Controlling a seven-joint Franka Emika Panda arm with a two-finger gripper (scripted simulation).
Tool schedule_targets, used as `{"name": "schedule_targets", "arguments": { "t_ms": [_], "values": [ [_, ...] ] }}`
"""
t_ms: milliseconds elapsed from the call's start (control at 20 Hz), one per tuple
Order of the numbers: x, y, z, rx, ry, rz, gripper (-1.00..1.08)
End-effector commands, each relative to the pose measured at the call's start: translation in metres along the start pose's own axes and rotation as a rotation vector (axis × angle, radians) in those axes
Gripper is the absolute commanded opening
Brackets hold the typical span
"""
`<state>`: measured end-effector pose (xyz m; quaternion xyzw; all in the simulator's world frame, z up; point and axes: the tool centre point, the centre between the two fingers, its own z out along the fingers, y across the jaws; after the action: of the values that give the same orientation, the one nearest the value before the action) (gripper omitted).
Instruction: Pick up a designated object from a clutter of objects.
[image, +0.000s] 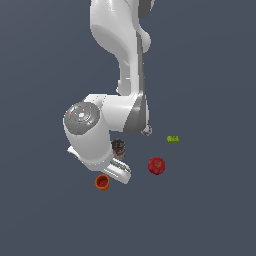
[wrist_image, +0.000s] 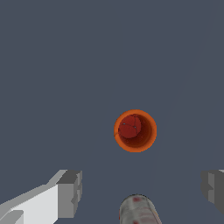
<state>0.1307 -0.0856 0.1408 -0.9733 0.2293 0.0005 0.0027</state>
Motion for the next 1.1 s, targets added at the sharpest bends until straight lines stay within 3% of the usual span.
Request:
{"name": "schedule_targets", "arguments": {
  "t_ms": [0, 1050],
  "values": [
    [0.008, 0.003, 0.017, -0.001, 0.002, 0.034, 1.0],
    [0.02, 0.011, 0.077, -0.005, 0.002, 0.102, 1.0]
  ]
}}
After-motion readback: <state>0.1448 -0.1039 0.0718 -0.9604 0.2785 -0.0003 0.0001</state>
